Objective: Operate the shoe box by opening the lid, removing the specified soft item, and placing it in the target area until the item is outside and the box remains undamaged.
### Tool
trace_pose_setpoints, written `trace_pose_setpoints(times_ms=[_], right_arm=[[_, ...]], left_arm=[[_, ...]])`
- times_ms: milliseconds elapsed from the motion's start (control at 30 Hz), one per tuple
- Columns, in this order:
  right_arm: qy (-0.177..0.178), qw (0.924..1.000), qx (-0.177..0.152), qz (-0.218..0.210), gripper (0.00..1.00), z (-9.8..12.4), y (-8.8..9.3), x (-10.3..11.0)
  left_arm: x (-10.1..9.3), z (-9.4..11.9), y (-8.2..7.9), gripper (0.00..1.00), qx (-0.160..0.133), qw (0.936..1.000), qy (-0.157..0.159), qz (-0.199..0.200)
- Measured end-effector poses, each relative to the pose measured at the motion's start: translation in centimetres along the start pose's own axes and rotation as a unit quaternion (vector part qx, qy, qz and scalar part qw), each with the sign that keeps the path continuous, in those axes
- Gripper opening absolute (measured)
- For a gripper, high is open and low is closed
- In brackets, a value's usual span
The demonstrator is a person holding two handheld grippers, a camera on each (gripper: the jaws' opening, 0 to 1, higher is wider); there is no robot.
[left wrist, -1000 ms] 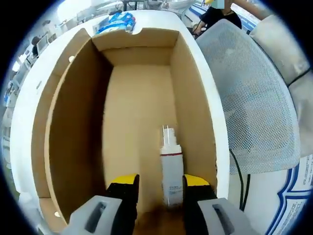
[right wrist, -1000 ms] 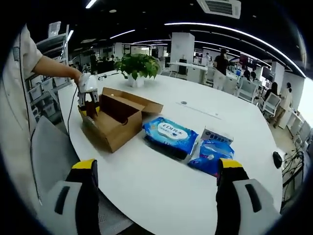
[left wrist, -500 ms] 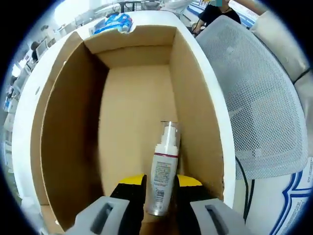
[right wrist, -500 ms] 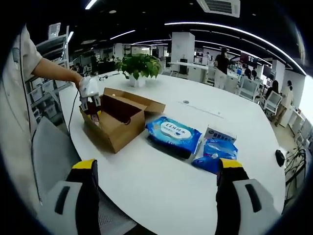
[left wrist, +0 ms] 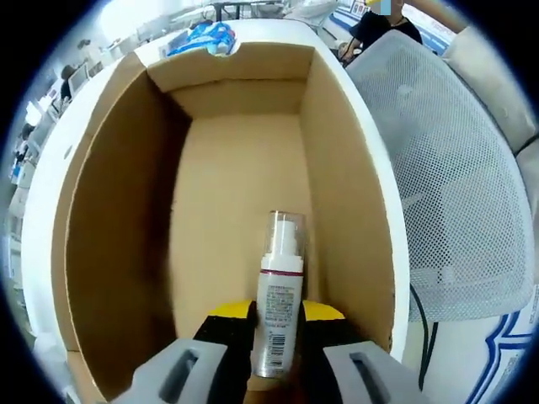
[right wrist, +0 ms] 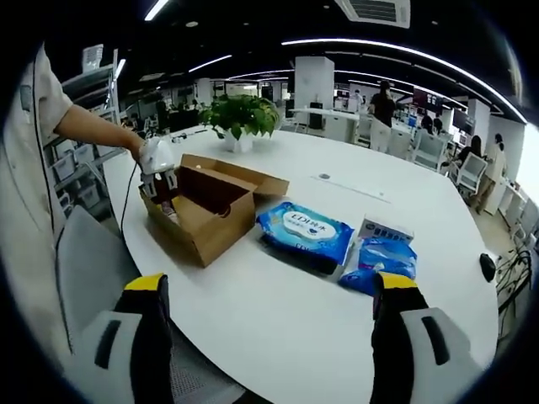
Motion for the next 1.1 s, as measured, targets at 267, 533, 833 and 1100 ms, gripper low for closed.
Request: trace_pose_setpoints(times_ms=[267,533,833,1100], right_arm=[[-0.003,1.0000,-0.008,-0.002,0.93,-0.3,-0.3,0.2],[-0.009,0.9998,-0.019,-0.005,0.92,-0.9,-1.0,0.4],[-0.022,0.9993,-0.029,-0.003,0.91,-2.1,-1.9,0.8],[-0.044,0.9984,-0.037,0.000,0.87,-3.7,-2.8,1.7]], left_arm=[[0.4,0.5,-0.2,0.18,-0.005,0.9995,-0.018,0.024],[0.8,1.5,-0.8,0.18,-0.019,0.9986,-0.036,0.034],[1.4,3.1,-2.6,0.18,-0.059,0.9941,-0.062,0.067],[1.7,5.0,-4.4,0.18,-0.100,0.9862,-0.085,0.102]])
Point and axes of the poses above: the point that each gripper's makers call its tool centre point, and the gripper's own axes: z roughly backward along the fingers, x roughly to its left, y roughly out of its underside, the point moved 2 cm from there along z, roughly backward along the fingers, and after that the axes turned 10 degrees about -y, right-handed, at the moved point
